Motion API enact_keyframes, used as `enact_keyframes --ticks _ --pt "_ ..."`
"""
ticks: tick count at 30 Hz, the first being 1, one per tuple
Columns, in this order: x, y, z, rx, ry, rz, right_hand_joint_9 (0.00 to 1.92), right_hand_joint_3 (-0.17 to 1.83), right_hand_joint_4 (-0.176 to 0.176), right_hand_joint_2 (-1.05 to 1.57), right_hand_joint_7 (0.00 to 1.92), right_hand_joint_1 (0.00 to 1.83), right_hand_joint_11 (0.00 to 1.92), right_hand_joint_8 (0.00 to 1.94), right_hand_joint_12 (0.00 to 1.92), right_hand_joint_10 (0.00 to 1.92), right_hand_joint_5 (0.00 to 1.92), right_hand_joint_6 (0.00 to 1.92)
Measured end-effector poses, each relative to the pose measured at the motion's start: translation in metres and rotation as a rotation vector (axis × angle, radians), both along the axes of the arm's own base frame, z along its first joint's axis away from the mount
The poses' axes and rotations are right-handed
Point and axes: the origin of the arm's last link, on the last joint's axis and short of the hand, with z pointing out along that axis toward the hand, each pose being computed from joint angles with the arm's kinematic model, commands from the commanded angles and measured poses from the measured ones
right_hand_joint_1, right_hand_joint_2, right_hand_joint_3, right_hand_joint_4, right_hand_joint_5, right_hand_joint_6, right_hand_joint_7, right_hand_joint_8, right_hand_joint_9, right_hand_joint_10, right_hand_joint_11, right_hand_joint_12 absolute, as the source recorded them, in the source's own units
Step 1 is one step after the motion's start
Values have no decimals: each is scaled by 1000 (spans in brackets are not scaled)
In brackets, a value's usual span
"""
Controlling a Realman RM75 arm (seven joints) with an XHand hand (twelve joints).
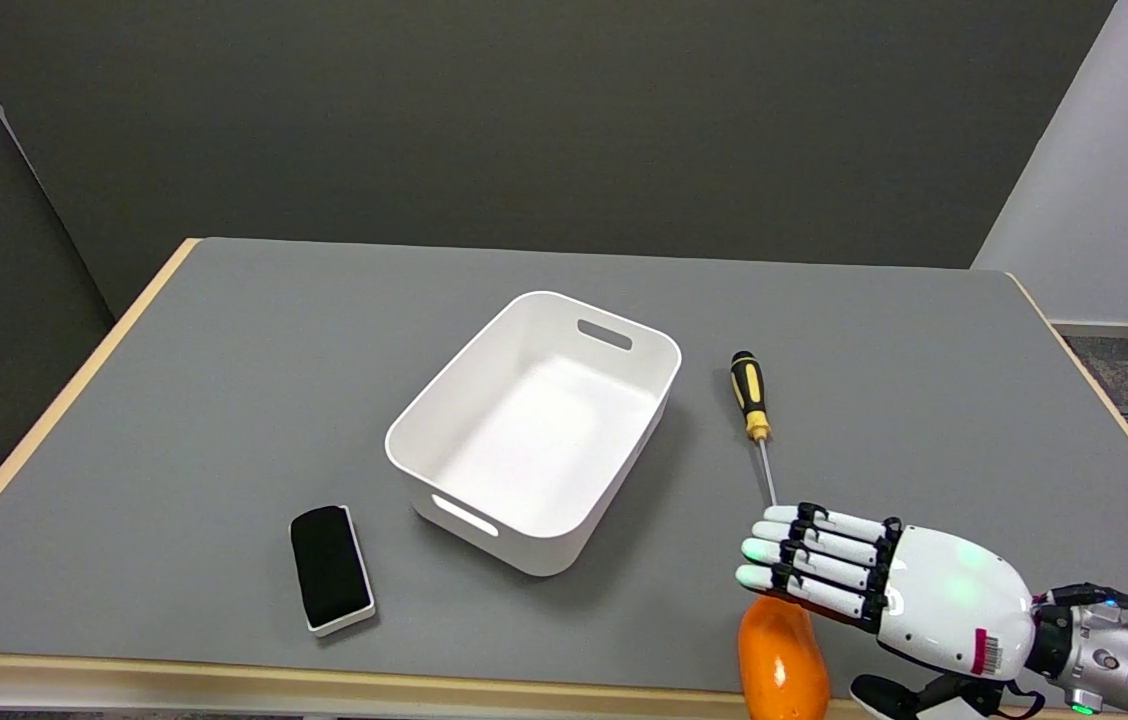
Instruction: Pick up mango.
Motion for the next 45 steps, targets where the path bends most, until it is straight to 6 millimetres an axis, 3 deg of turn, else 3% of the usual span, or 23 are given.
enact_keyframes --ticks 19,24,32,35,41,43,45 --pt "-6 -14 -15 30 16 -29 -1 1009 -34 576 22 964 -1 134 404 276 28 323" --pt "-7 -18 -18 33 21 -36 -1 1012 -30 579 31 959 -1 171 420 301 70 397" --pt "-8 -22 -21 36 26 -41 51 1004 17 630 281 1040 -1 350 615 543 290 544" --pt "-8 -23 -22 36 29 -42 234 965 52 696 471 1051 -1 540 870 725 387 931" --pt "-8 -26 -24 35 36 -40 469 897 75 738 663 1065 111 894 1214 1001 462 1084" --pt "-8 -27 -25 36 38 -38 537 370 64 1034 746 1282 183 1318 1311 1095 490 1130" --pt "-8 -28 -25 36 39 -37 581 311 65 1059 779 1322 226 1367 1368 1145 508 1152"
